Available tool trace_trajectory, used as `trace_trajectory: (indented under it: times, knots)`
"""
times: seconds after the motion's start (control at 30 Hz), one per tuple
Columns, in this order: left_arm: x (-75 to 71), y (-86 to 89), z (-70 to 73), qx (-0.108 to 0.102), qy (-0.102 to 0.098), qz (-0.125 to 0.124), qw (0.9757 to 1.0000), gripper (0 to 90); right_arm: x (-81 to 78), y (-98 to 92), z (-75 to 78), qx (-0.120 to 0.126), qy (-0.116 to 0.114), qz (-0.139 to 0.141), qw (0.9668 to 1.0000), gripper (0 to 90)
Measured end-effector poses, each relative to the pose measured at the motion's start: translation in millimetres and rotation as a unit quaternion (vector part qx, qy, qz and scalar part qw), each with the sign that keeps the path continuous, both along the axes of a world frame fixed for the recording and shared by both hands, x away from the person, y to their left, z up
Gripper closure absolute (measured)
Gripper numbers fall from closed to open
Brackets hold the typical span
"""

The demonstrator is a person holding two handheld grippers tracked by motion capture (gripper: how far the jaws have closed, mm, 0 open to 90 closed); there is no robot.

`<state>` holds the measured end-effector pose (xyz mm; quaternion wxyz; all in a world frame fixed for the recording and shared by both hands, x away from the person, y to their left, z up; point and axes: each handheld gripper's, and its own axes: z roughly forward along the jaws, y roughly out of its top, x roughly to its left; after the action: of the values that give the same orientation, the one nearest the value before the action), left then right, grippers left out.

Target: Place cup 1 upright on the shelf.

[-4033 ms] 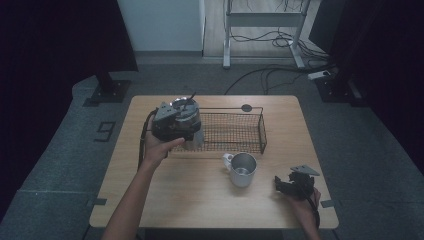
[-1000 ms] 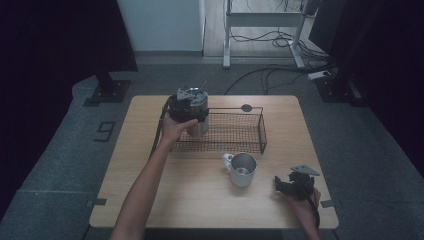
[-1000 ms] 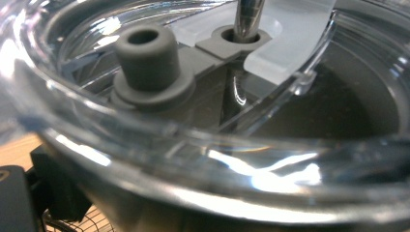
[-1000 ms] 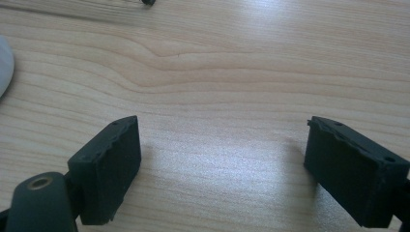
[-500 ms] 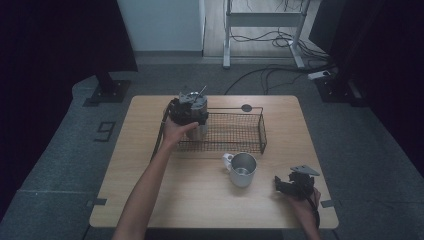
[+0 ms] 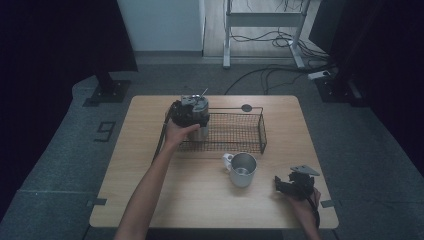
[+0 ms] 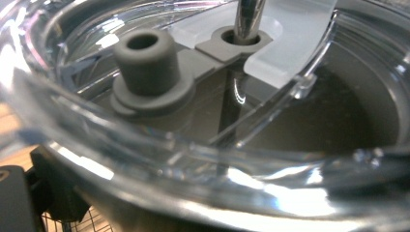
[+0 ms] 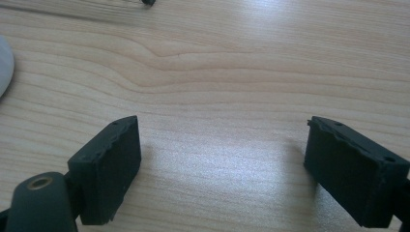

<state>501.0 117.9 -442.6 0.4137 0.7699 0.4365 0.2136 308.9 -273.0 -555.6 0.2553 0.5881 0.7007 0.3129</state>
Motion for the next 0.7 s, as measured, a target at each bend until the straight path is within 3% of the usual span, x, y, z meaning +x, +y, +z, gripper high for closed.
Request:
trace_trajectory:
  times: [0.7]
  knots:
    - [3.7, -2.9, -14.2, 0.006, 0.014, 0.004, 0.9999, 4.1, 0.0, 0.0, 0.0, 0.0, 0.0, 0.0, 1.0, 12.7]
